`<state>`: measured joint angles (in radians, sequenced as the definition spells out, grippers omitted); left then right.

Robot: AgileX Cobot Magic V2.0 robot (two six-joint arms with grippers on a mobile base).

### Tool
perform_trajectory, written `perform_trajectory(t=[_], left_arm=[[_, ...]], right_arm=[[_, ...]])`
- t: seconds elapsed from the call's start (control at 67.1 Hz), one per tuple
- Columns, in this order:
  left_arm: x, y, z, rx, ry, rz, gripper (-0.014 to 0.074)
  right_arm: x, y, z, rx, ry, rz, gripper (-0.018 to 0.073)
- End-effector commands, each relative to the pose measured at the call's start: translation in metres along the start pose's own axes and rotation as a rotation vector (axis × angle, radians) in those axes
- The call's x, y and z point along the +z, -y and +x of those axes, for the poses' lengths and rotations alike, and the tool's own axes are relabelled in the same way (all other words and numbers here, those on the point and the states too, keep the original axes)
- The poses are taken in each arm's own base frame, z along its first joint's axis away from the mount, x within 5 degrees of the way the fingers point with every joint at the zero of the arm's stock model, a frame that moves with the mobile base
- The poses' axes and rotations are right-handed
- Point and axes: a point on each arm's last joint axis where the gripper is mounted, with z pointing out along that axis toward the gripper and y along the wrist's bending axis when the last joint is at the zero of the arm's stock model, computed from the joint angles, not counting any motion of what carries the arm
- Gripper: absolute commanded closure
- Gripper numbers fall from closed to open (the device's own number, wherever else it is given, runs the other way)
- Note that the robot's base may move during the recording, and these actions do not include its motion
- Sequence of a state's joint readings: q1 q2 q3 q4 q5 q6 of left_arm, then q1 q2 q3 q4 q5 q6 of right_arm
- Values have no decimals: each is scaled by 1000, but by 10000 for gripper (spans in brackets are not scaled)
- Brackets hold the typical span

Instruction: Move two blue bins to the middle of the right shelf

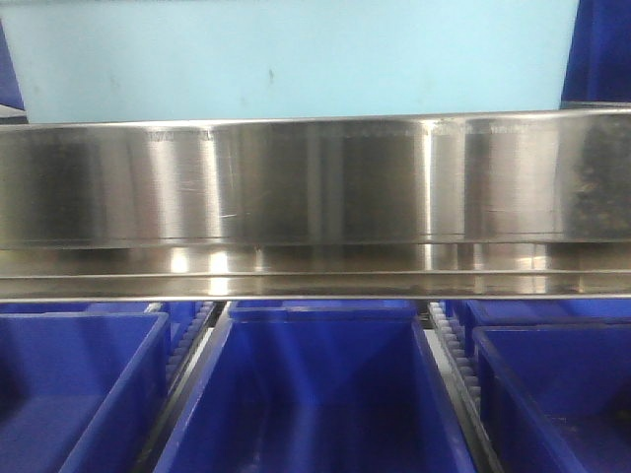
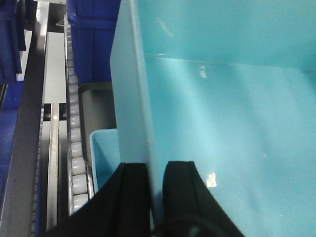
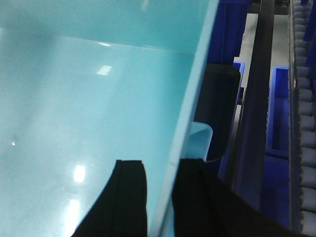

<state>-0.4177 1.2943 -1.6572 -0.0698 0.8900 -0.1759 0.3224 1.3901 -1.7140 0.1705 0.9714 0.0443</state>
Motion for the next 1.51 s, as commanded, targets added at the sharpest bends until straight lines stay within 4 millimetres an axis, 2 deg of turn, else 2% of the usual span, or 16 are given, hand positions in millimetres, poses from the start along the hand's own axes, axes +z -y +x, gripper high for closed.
perform_trajectory(t=[0.0, 0.149, 0.298, 0.417, 0.507, 0.76, 1.014, 1.073, 1.178, 1.282, 1.356, 1.401, 1.491], left_arm=[[-12, 1, -10, 26, 95, 1, 707], [-12, 1, -9, 26, 86, -1, 707], [-9, 0, -5, 26, 63, -6, 707], [1, -5, 2, 45, 54, -33, 707], [14, -8, 15, 45, 19, -42, 707], [41, -16, 43, 43, -17, -50, 707], [43, -17, 46, 43, -23, -51, 704], [43, -17, 46, 43, -23, -51, 666], [43, -17, 47, 43, -25, -52, 538], [43, -17, 47, 43, -25, -52, 314], [43, -17, 47, 43, -25, -52, 181], [43, -17, 46, 48, -24, -54, 134], [43, -19, 46, 74, -20, -71, 48]], right_arm=[[-4, 6, -5, -23, 44, 47, 711], [4, 8, 0, -4, 44, 49, 711], [24, 13, 15, 6, 18, 58, 711], [38, 17, 25, 12, 22, 64, 711], [44, 20, 32, 15, 12, 68, 711], [47, 21, 35, 2, 12, 79, 711], [47, 22, 36, 1, 3, 80, 711], [47, 22, 36, 1, -1, 81, 699], [46, 21, 36, 1, 0, 80, 563], [46, 21, 36, 1, -2, 80, 270], [45, 21, 36, 1, -1, 80, 91], [43, 21, 36, 0, -1, 80, 3], [38, 20, 36, -1, 2, 78, -8]])
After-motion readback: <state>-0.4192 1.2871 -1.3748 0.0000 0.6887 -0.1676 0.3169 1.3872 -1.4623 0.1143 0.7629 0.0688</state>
